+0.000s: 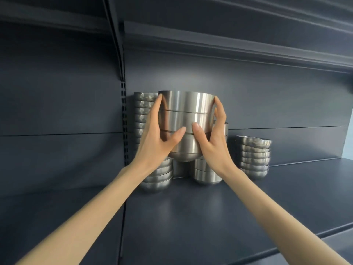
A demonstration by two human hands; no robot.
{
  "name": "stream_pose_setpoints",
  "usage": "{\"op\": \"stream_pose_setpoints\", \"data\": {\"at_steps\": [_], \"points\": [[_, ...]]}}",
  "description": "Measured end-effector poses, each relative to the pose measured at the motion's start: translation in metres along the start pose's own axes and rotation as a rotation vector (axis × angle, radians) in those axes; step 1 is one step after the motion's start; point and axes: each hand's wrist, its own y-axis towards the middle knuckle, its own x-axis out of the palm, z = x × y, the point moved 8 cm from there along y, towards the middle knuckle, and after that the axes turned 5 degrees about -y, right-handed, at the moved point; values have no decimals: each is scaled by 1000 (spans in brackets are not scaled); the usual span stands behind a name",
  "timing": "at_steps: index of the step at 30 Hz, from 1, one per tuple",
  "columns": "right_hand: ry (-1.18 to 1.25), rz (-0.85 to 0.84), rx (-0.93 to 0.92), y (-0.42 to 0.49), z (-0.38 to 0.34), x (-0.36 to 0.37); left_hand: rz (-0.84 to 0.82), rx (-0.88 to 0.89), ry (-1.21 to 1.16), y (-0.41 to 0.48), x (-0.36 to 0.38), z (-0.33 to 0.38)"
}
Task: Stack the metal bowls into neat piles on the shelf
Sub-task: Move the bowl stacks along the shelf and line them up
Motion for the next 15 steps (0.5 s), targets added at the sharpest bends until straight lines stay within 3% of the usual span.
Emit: {"op": "stream_pose_setpoints", "data": {"at_steps": [9, 15], "points": [[72, -76, 67, -42, -8, 18, -82, -138, -27, -52, -7, 3], [136, -169, 109, -72, -14, 25, -17, -183, 31, -88, -18, 16]]}}
